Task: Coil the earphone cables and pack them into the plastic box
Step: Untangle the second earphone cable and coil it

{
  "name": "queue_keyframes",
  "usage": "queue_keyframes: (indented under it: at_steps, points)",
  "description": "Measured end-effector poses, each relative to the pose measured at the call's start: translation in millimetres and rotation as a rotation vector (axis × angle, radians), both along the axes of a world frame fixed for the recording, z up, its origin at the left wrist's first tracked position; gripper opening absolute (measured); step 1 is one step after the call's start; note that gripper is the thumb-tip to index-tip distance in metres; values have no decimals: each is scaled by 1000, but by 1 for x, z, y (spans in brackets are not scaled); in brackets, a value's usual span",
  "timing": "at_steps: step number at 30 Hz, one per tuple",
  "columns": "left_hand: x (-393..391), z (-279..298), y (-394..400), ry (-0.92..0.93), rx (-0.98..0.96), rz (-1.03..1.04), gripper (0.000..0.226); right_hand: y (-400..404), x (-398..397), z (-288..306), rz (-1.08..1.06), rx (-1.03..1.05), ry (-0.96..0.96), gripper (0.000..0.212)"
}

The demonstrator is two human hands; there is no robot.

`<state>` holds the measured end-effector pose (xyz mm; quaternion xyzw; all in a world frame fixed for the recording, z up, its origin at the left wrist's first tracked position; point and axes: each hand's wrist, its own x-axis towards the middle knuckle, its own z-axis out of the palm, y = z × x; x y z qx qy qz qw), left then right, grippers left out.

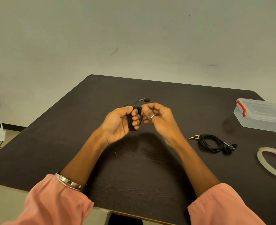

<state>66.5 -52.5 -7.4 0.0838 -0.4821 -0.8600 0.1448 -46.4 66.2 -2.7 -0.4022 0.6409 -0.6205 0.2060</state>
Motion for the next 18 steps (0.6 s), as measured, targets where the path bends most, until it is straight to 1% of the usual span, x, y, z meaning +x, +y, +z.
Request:
queue_keyframes:
  at_steps: [3,5,9,12,15,16,18]
  points:
    - [2,1,0,10,-5,-2,28,-2,0,-3,17,9,58,21]
    - [2,1,1,14,-21,-20,27,-2,0,-4,4,13,99,22]
    - [2,-1,1,20,-87,-53,28,0,0,-2,82,-5,34,24]
    - [2,-2,1,-1,-215,-38,31,1,-2,0,91,-23,-17,28]
    - [-1,-4,5,-87,-353,73,35,2,-7,0,60,-21,-4,28]
    - [-3,-5,5,-120,-404,128,36,2,-8,-1,59,-7,27,29]
    - [-5,-8,2,-152,-519,208,39,0,-9,-3,44,50,178,31]
